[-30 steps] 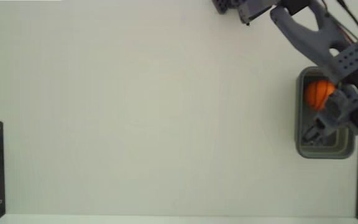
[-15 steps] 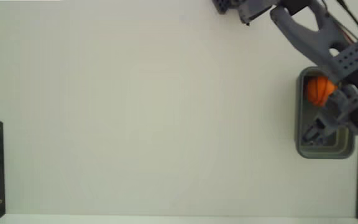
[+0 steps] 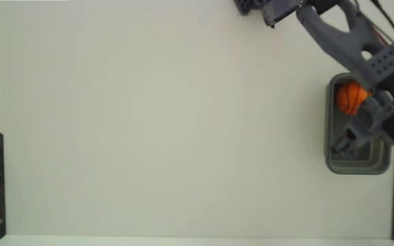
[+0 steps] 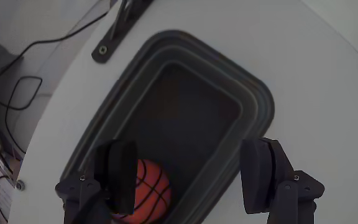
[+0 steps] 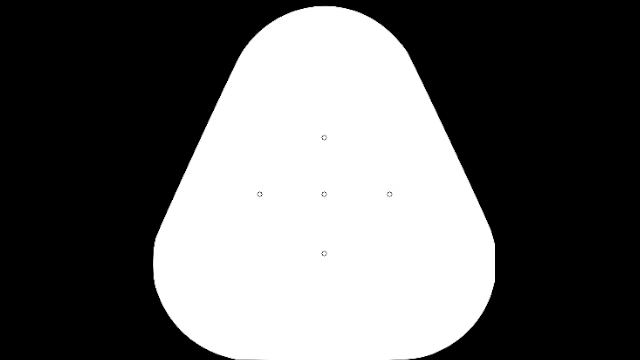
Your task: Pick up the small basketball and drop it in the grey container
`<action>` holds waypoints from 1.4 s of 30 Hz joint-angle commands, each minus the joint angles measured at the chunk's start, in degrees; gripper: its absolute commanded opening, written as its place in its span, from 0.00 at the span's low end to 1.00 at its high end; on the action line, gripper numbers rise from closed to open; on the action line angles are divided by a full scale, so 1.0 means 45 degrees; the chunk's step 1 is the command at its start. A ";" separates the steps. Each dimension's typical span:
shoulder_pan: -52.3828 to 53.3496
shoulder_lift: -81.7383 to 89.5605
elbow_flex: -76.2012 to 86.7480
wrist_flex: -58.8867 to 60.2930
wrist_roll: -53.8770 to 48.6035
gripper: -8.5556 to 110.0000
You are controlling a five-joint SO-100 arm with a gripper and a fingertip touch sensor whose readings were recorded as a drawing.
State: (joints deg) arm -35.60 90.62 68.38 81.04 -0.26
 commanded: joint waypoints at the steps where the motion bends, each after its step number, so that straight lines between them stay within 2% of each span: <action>1: 0.0175 0.1307 0.0198 0.0152 0.0059 1.00; 42: 0.5251 0.7959 0.6801 0.0187 0.0059 1.00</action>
State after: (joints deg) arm -12.74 121.64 98.00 80.95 -0.18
